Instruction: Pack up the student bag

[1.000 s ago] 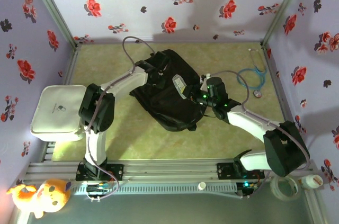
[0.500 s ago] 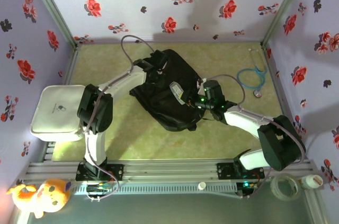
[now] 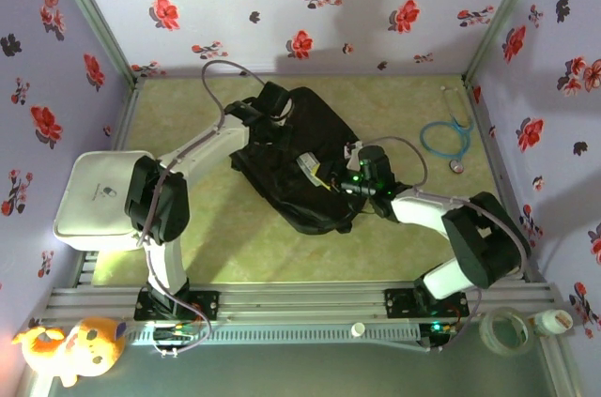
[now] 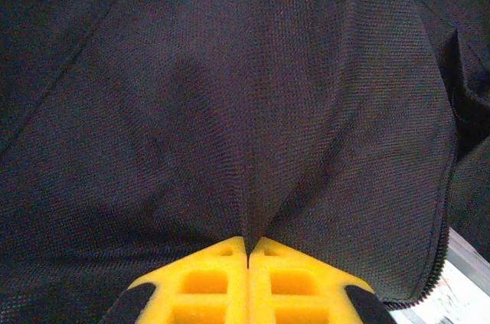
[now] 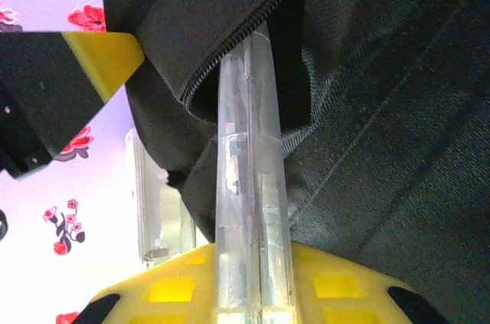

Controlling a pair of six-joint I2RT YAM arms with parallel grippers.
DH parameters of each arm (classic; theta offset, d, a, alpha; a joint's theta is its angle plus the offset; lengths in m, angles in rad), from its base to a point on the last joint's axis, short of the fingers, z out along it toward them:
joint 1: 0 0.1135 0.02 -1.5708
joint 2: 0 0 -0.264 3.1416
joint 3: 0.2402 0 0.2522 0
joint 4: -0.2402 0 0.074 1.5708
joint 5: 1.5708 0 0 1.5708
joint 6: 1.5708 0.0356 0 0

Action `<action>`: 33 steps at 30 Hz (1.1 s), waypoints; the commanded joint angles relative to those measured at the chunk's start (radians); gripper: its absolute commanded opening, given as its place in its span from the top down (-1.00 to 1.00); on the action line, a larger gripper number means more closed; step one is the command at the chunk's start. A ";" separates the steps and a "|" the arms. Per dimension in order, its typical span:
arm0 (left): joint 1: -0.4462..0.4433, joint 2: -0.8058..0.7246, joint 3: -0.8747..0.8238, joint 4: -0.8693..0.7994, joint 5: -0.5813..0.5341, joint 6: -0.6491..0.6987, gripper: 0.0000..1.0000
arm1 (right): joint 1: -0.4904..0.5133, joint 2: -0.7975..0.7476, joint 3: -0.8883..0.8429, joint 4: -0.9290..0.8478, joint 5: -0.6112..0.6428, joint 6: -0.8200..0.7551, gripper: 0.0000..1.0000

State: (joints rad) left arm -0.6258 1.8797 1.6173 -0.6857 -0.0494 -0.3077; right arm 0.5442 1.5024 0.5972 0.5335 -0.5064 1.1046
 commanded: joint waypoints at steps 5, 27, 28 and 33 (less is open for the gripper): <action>0.016 -0.051 -0.019 0.054 0.073 -0.034 1.00 | 0.011 0.177 0.140 0.214 -0.026 0.022 0.63; 0.092 0.010 -0.077 0.111 0.163 -0.111 0.93 | 0.008 0.012 0.070 -0.174 0.086 -0.100 0.26; 0.093 0.011 -0.077 0.113 0.166 -0.113 0.93 | 0.009 0.015 0.078 -0.179 0.083 -0.107 0.31; 0.094 0.009 -0.078 0.111 0.172 -0.114 0.92 | 0.017 0.091 0.158 -0.172 0.090 -0.129 0.53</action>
State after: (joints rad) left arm -0.5419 1.8801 1.5471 -0.6056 0.0994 -0.4065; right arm 0.5503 1.5513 0.6956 0.3832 -0.4397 1.0199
